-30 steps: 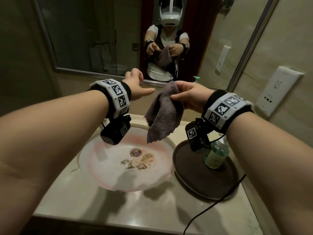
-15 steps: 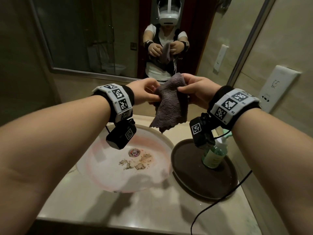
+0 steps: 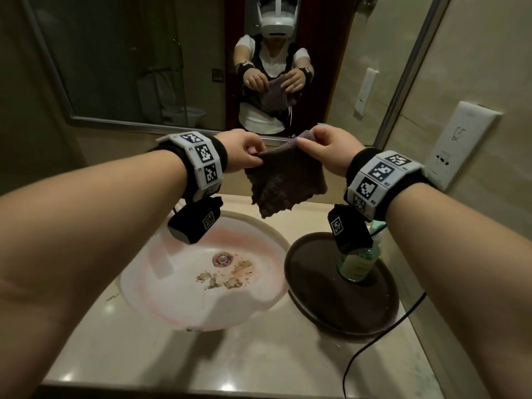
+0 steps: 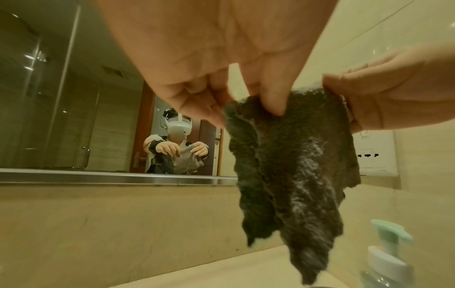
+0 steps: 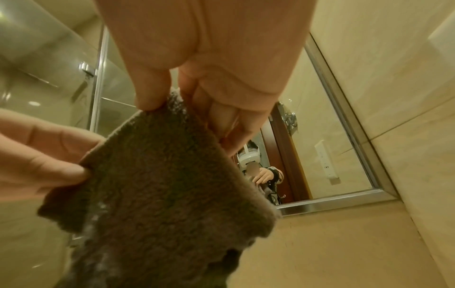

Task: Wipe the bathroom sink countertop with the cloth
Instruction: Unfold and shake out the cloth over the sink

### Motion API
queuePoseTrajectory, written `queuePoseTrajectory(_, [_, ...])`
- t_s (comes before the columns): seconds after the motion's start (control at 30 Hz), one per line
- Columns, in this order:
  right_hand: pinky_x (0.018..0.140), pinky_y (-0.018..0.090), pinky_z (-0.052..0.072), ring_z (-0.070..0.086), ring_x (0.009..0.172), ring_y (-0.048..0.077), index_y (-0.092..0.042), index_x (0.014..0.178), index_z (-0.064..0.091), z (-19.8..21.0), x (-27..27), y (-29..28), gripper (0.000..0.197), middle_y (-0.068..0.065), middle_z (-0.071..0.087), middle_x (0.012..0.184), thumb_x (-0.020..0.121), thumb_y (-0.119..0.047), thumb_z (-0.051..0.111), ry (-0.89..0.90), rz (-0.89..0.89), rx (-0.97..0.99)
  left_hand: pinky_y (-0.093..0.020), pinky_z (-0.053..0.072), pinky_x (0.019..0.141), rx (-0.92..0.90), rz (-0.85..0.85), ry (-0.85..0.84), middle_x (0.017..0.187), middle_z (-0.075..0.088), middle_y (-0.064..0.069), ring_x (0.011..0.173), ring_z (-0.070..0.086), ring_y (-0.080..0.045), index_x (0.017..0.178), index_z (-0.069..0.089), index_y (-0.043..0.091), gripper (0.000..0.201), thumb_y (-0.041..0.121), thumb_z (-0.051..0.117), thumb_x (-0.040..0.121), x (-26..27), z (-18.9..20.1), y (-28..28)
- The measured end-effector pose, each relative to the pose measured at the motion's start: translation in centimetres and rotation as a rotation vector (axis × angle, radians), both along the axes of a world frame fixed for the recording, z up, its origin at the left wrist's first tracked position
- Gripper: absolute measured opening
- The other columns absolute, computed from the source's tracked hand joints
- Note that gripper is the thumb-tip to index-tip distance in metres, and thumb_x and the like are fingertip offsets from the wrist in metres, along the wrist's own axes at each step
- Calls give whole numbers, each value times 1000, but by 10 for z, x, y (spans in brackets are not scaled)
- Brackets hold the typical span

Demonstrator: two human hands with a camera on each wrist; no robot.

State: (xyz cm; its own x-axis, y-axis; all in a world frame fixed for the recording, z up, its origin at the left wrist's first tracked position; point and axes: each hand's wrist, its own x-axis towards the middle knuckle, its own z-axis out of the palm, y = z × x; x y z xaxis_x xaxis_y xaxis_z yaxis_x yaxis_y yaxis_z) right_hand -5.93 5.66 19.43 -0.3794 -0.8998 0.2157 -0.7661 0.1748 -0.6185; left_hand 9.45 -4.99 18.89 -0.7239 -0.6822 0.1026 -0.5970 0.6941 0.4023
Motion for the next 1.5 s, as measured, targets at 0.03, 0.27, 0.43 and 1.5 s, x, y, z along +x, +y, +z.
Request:
queuePoseTrajectory(0.03, [70, 22, 43, 54, 90, 14, -23, 96, 56, -1, -1, 0, 14, -1, 57, 95, 94, -36, 53, 8, 2, 2, -24, 40, 77, -16, 21, 21, 107, 62, -6, 89, 52, -14, 114, 62, 15, 24, 21, 57, 91, -3, -5, 0])
queuePoseTrajectory(0.27, [84, 27, 48, 61, 104, 19, -16, 121, 58, -15, -9, 2, 30, 3, 62, 107, 91, -21, 61, -125, -20, 114, -26, 38, 60, 356, 292, 177, 72, 52, -2, 60, 46, -18, 76, 43, 17, 35, 47, 52, 91, -17, -57, 10])
queuePoseTrajectory(0.43, [93, 29, 46, 56, 101, 14, -15, 127, 55, -35, -17, 8, 36, 1, 59, 109, 91, -8, 56, -81, -15, 149, -25, 43, 61, 1083, 197, 349, 77, 58, -7, 67, 58, -18, 90, 52, 9, 53, 54, 26, 97, -33, -74, 37])
queuePoseTrajectory(1.5, [101, 34, 37, 48, 122, 33, -5, 126, 54, -114, -129, 44, 41, 21, 53, 132, 102, -19, 24, 126, -427, 579, -41, 47, 79, 1893, 160, 800, 94, 60, -15, 82, 60, -27, 141, 38, 7, 40, 10, 28, 103, -155, -158, 89])
